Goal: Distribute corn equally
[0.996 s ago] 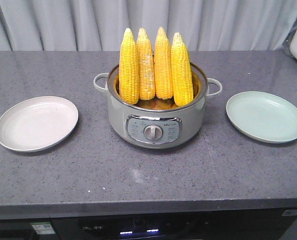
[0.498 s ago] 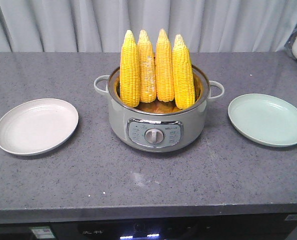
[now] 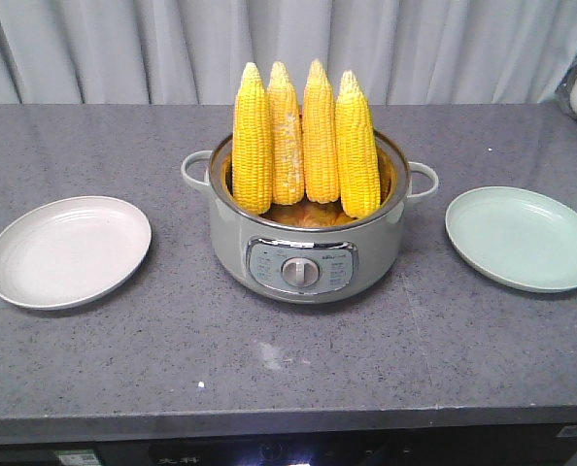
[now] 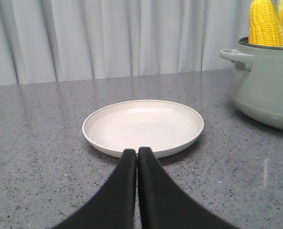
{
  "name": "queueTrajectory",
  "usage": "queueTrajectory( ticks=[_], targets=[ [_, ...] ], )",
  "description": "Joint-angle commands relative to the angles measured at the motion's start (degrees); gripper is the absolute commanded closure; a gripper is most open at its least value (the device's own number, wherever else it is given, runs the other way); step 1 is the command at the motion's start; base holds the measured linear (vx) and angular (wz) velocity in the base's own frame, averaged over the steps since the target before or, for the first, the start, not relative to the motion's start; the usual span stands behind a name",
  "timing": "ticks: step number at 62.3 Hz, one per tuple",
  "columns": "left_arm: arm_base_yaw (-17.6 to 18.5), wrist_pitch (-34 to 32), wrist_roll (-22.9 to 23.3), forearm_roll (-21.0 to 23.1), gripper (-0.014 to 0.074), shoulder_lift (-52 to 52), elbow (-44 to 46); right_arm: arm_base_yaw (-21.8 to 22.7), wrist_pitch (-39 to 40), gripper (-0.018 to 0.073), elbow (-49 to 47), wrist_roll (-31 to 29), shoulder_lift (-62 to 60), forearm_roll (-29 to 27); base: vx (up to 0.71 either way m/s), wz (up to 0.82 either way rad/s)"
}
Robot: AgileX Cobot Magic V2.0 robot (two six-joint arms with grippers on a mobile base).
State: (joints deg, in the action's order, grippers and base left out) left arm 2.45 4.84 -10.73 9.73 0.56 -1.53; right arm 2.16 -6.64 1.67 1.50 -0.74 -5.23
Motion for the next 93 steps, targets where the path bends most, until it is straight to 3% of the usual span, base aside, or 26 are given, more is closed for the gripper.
queueTrajectory(
  ticks=[1,93],
  targets=[
    [0.06,-3.92,0.73,0.1,0.0603,0.98,-0.22,-0.22,4.06,0.0561,0.48,-0.41,-0.33,0.56,0.02,0.0],
    [0.06,-3.92,0.73,0.1,0.0603,0.98,-0.22,-0.22,4.06,0.0561,0.48,-0.41,-0.33,0.56,0.02,0.0]
  ],
)
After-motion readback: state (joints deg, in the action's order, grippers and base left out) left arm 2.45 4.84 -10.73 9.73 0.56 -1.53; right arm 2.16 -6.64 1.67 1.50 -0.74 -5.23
